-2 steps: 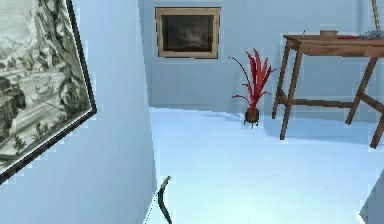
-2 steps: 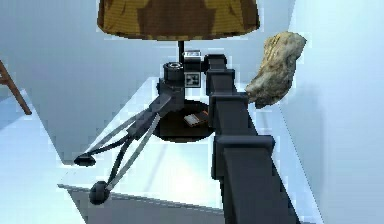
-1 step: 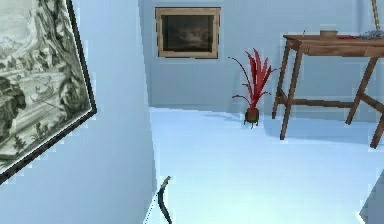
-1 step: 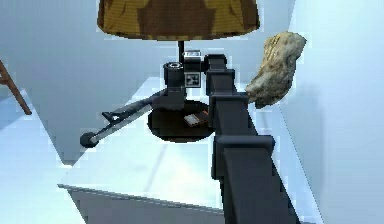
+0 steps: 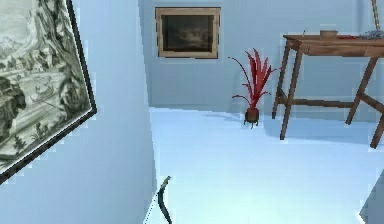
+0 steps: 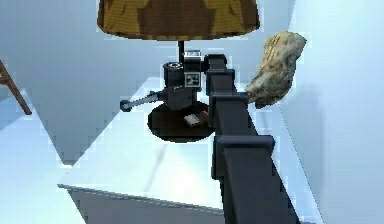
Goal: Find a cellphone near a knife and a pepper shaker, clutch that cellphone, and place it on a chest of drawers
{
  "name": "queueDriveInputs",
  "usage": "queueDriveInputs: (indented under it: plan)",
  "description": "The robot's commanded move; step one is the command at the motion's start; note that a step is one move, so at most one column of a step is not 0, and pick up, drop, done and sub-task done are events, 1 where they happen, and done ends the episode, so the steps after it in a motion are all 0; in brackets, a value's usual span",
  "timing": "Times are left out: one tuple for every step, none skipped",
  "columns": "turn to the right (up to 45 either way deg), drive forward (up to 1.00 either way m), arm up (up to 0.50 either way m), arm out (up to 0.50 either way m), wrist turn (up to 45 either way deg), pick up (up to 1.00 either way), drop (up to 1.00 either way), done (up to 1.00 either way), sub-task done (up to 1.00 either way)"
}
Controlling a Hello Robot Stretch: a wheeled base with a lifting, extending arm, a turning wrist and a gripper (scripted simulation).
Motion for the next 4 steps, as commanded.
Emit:
queueDriveInputs:
  plan:
    - [0.0, 0.00, 0.00, 0.00, 45.0, 0.00, 0.00, 0.00, 0.00]
    - [0.0, 0.00, -0.12, 0.00, 0.0, 0.00, 0.00, 0.00, 0.00]
    - [0.0, 0.00, 0.00, 0.00, 0.0, 1.00, 0.00, 0.00, 0.00]
    - [0.0, 0.00, 0.10, 0.00, 0.0, 0.00, 0.00, 0.00, 0.00]
